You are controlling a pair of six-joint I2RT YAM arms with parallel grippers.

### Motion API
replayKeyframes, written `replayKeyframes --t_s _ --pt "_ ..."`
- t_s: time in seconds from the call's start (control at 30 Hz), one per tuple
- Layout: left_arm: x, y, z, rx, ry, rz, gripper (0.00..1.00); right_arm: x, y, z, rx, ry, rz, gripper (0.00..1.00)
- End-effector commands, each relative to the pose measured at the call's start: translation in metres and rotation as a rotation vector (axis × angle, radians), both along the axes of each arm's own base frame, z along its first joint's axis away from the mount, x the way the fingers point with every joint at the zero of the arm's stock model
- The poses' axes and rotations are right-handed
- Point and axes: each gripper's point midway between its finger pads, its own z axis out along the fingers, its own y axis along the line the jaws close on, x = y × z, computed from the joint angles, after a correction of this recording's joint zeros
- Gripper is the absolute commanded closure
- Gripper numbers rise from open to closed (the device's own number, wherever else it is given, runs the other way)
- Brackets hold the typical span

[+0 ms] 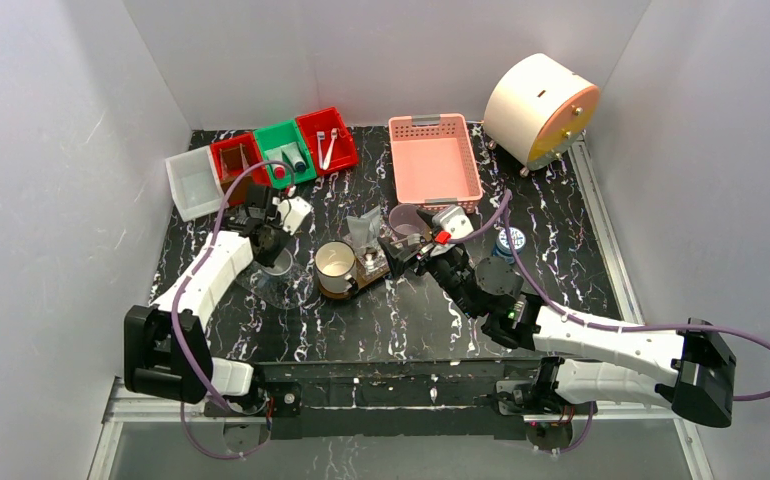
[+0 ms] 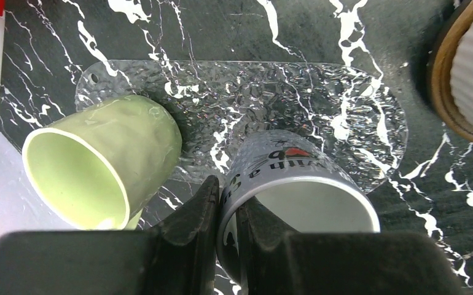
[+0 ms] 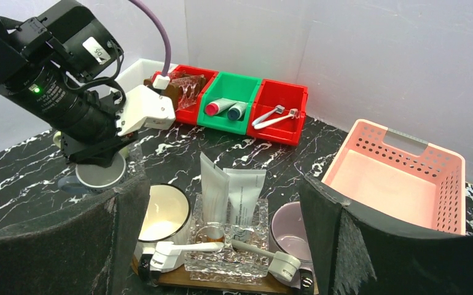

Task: Prepare toiletry sets of a toothbrush and toothpaste on the tray
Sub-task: Place the cup on the tray.

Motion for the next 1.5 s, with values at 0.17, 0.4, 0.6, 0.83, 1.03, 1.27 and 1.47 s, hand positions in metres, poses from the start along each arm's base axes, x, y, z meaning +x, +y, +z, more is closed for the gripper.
replayKeyframes --t_s 0.17,0.4,0.6,0.83,1.03,1.27,1.47 --pt "0.012 0.001 -0.008 -0.094 -0.044 -0.117 1.00 -0.003 -0.001 0.017 0.062 -0.026 0.012 0.01" --pt "0.000 0.008 -0.025 -0.048 0.039 -0.155 1.00 -0.004 -0.001 0.017 0.061 -0.026 0.019 0.01" --pt "-0.009 -0.005 -0.028 -0.113 0.067 -0.193 1.00 -0.004 0.002 0.015 0.054 -0.018 0.025 0.01" --pt "-0.015 0.002 -0.042 -0.079 0.096 -0.188 1.00 -0.004 0.003 0.014 0.049 -0.013 0.029 0.01" --pt "-0.018 0.010 -0.044 -0.037 0.097 -0.176 0.97 -0.004 0.003 0.013 0.047 -0.012 0.029 0.01" --pt "-0.009 0.020 -0.025 0.016 0.034 -0.140 0.57 -0.004 0.006 0.011 0.042 -0.008 0.033 0.01" --pt "0.002 0.017 0.001 -0.003 -0.041 -0.116 0.50 -0.004 0.007 0.010 0.035 -0.005 0.036 0.01"
